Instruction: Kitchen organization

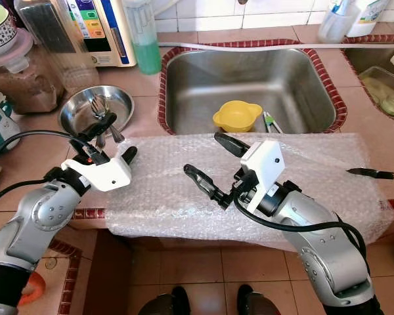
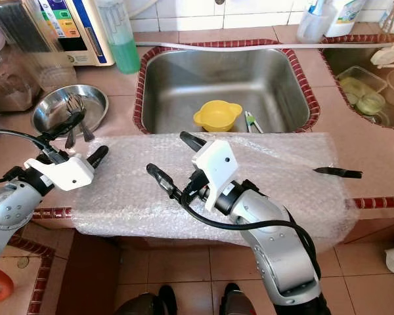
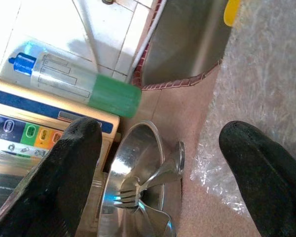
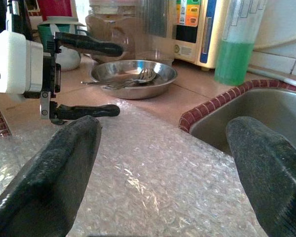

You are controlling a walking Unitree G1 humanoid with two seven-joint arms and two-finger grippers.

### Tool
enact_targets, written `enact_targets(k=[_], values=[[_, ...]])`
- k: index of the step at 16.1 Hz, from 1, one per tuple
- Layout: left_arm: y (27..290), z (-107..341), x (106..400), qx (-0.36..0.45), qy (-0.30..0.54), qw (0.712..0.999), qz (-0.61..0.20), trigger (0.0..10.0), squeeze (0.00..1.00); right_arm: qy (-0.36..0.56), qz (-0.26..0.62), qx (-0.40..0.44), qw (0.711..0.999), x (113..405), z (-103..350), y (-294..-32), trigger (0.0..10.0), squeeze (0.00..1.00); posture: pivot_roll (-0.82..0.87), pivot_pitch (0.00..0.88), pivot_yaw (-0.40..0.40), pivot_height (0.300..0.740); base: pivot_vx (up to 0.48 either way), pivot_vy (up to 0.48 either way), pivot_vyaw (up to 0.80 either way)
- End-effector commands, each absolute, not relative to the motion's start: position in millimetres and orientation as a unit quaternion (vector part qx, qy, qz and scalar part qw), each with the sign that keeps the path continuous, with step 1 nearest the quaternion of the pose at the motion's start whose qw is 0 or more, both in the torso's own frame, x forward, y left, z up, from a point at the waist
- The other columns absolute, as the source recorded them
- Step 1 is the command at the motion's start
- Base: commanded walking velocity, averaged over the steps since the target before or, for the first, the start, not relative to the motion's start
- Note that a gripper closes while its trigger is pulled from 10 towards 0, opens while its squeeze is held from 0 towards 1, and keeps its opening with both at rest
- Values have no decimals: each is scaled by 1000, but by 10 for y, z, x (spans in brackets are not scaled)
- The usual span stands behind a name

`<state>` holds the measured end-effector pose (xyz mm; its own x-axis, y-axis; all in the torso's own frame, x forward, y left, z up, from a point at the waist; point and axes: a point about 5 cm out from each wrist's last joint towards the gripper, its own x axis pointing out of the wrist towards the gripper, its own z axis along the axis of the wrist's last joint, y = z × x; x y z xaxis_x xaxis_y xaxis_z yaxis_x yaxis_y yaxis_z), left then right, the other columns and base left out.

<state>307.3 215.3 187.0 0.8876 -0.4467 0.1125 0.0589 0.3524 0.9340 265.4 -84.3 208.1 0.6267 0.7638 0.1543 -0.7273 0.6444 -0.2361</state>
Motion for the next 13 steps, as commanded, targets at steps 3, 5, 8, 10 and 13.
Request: enact_targets(k=[3,5,8,10,13], values=[[2377,1729,3085,570,-109,802,-141,10000,0,-130,423,-73,894,2627,2127,-805,10000,0,-57,290,73,740,0,0,0],[2409,1690,3089,573,-93,802,-142,10000,0,-132,425,-73,893,2629,2132,-799,10000,0,-58,290,72,740,0,0,0],[2505,1681,3096,573,-71,807,-125,9647,0,-132,424,-73,893,2634,2133,-799,10000,0,-60,287,71,740,0,0,0],[2559,1696,3094,568,-63,814,-107,10000,0,-133,423,-73,893,2636,2135,-800,10000,0,-60,286,72,740,0,0,0],[2449,1709,2967,519,-95,846,-77,10000,0,-132,422,-73,894,2638,2128,-800,10000,0,-54,283,70,740,0,0,0]])
